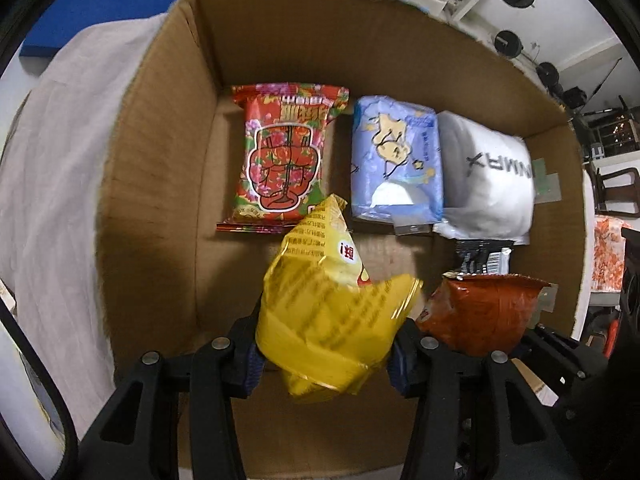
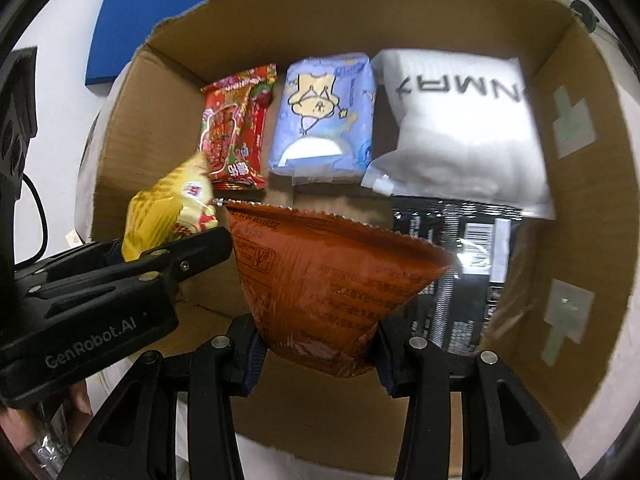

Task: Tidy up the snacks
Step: 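Carry both chip bags into the box and release them in the empty row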

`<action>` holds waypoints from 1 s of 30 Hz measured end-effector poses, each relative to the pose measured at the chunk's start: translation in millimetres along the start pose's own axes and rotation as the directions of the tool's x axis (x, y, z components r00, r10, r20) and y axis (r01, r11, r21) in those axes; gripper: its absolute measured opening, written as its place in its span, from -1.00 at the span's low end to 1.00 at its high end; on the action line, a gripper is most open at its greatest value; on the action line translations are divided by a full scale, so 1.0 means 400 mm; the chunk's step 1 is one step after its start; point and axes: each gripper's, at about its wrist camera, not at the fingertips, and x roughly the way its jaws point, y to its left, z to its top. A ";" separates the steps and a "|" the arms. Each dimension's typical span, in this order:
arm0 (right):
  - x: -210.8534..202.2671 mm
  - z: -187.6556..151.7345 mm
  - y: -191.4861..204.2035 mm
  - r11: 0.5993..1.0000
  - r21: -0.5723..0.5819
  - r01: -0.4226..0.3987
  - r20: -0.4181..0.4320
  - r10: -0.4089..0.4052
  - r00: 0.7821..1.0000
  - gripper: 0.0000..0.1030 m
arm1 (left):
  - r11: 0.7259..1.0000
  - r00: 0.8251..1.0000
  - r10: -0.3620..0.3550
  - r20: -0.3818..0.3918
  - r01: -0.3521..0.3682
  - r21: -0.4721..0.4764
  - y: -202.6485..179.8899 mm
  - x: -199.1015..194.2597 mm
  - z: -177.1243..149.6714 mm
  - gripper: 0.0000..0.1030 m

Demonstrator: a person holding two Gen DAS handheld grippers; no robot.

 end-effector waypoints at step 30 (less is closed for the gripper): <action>-0.100 0.026 -0.115 0.995 0.023 0.100 0.053 -0.101 0.993 0.66 | 0.998 0.992 0.059 0.108 -0.059 -0.011 -0.008 -0.141 -0.024 0.82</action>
